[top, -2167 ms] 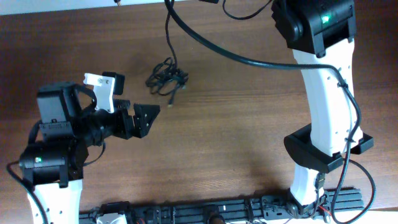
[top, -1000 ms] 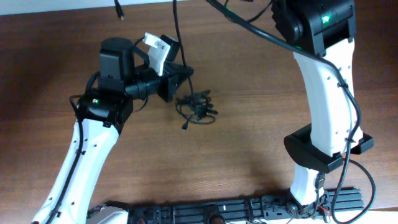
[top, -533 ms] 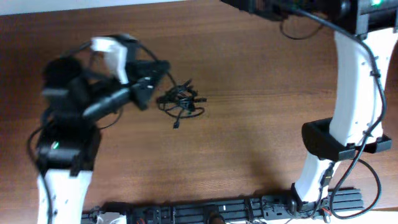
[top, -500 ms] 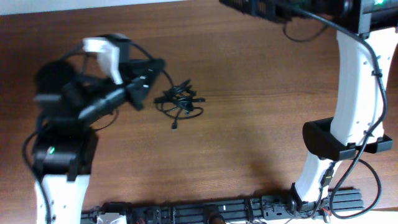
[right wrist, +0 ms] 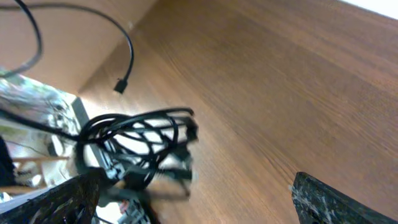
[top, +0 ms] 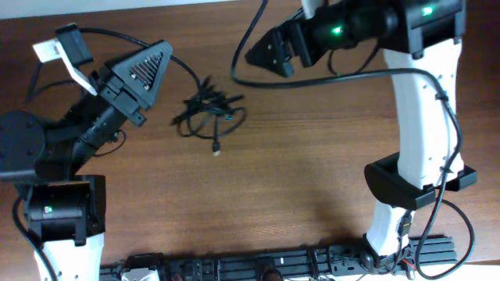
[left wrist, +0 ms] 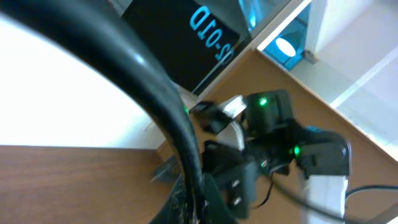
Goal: Untangle cables
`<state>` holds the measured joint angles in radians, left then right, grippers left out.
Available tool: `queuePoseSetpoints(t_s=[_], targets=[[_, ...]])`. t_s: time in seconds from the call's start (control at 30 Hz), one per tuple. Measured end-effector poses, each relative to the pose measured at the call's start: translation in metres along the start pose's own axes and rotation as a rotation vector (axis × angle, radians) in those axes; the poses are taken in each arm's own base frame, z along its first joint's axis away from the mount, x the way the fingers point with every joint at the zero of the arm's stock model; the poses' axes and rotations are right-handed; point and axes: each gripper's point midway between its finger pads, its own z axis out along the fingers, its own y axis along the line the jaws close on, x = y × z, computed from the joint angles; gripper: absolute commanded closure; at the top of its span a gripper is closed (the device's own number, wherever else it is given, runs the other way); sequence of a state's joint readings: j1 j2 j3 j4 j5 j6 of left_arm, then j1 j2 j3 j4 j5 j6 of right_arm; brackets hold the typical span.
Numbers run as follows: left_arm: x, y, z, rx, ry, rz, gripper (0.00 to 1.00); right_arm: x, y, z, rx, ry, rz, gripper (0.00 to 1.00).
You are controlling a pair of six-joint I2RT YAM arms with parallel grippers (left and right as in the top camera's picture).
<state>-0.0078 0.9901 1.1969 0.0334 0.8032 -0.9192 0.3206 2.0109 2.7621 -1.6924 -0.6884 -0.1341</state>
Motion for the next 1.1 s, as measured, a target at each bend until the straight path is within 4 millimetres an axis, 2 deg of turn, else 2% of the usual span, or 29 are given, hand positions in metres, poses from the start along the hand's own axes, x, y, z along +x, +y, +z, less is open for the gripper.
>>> queuePoseSetpoints(t_s=[0.23,0.33,0.47,0.57,0.7,0.8,0.93,1.1], targets=[[-0.005,0.013,0.01,-0.002,-0.006,-0.042,1.0,0.018,-0.004,0.027,0.03,0.107,-0.074,0.03],[-0.007,0.019,0.016,0.005,-0.01,-0.028,1.0,0.033,0.004,0.047,-0.007,0.183,-0.16,0.03],[-0.003,0.035,0.024,-0.035,0.04,-0.013,1.0,0.05,0.013,0.068,-0.061,0.261,-0.266,0.03],[0.004,0.055,0.032,-0.1,0.11,-0.005,1.0,0.052,0.013,0.076,-0.073,0.268,-0.324,0.03],[0.011,0.077,0.036,-0.2,0.194,-0.012,1.0,0.044,0.008,0.084,-0.066,0.239,-0.364,0.11],[0.001,0.074,0.039,-0.215,0.188,0.022,1.0,0.047,0.005,0.088,-0.067,0.248,-0.361,0.12],[-0.023,0.049,0.038,-0.197,0.139,0.102,1.0,0.055,0.001,0.094,-0.075,0.278,-0.342,0.19],[-0.036,0.034,0.037,-0.182,0.109,0.14,1.0,0.055,-0.001,0.103,-0.077,0.277,-0.353,0.18]])
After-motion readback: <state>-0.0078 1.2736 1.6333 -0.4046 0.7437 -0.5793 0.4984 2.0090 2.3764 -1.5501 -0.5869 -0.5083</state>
